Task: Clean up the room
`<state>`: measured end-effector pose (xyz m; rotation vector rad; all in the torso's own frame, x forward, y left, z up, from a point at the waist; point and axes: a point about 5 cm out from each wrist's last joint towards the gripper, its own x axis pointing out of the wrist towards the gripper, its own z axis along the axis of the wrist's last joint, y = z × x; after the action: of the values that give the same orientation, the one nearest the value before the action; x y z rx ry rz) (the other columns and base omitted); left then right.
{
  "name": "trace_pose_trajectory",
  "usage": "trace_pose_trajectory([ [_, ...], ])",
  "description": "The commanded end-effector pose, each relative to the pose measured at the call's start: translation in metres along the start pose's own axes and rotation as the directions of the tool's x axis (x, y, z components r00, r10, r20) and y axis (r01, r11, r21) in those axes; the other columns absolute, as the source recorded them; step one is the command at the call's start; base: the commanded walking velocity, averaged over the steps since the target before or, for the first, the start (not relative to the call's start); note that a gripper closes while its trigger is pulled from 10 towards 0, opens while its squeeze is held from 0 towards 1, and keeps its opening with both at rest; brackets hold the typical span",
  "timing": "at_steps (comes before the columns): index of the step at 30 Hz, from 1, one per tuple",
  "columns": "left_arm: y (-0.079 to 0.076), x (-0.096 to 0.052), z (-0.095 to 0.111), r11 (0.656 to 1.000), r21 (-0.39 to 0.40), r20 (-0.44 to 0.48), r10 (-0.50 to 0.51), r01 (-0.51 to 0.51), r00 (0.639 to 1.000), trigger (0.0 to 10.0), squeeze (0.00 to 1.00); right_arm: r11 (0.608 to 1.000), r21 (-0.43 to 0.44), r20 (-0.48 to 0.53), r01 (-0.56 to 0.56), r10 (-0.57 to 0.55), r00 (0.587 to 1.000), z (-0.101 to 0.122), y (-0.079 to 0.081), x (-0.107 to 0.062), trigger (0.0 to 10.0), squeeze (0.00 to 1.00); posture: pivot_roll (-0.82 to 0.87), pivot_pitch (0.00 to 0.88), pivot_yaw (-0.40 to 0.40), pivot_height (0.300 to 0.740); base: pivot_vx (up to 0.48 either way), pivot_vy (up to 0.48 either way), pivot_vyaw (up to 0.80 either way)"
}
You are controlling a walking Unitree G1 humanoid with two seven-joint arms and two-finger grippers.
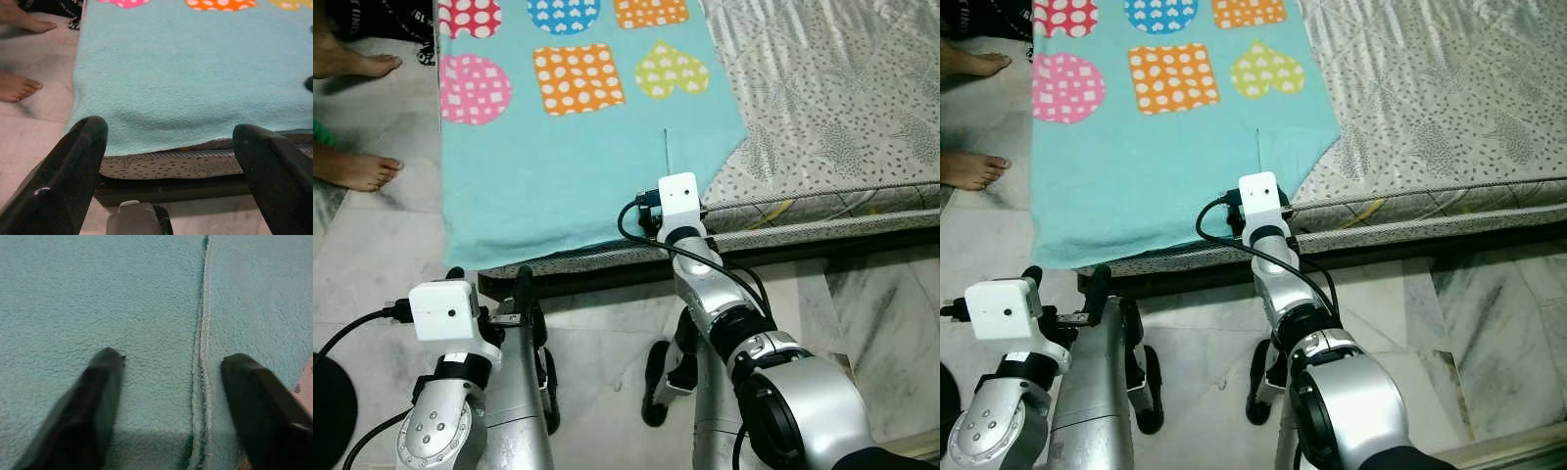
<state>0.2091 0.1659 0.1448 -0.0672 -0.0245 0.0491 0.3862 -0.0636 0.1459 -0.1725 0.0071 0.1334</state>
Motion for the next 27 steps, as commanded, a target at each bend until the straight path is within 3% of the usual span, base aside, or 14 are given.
trace_pose_trajectory([
  [1,0.004,-0.003,-0.008,1.000,0.009,-0.039,0.017,-0.017,0.999,10.0,0.00,1.000,-0.011,-0.079,0.027,-0.028,0.996,-0.021,-0.006,-0.006,0.0,0.00,0.27,0.464,-0.062,0.546,0.000,0.000,0.00],
  [20,0.007,0.012,-0.003,1.000,0.024,-0.010,0.007,-0.006,1.000,10.0,0.00,0.993,-0.024,-0.139,0.119,-0.122,0.983,-0.032,-0.019,-0.009,0.0,0.00,0.27,0.420,-0.043,0.546,0.000,0.000,0.00],
  [27,0.009,0.020,-0.002,1.000,0.031,0.003,-0.001,0.000,1.000,10.0,0.00,0.983,0.080,-0.206,0.166,-0.147,0.967,-0.040,-0.026,-0.010,0.0,0.00,0.27,0.394,-0.037,0.546,0.000,0.000,0.00],
])
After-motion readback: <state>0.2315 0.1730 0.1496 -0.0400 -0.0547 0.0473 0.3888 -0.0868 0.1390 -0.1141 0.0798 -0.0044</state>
